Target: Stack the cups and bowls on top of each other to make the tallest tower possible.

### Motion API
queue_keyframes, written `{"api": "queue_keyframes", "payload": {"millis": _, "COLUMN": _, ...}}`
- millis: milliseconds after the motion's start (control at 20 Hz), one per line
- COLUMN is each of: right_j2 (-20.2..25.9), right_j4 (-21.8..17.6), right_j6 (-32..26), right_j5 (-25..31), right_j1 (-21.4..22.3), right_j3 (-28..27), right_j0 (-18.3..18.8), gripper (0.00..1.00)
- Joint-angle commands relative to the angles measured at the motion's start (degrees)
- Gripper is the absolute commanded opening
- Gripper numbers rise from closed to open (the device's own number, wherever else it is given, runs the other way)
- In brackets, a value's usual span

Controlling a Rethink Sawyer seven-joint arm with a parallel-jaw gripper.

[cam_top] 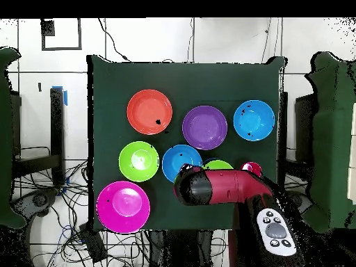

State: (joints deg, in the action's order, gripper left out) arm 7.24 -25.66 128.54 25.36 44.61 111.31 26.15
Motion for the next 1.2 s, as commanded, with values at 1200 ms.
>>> {"api": "queue_keyframes", "payload": {"millis": 1200, "right_j2": 2.22, "right_j4": -5.32, "right_j6": -2.54, "right_j5": -3.44, "right_j1": -4.49, "right_j3": -2.77, "right_j0": 2.55, "gripper": 0.0}}
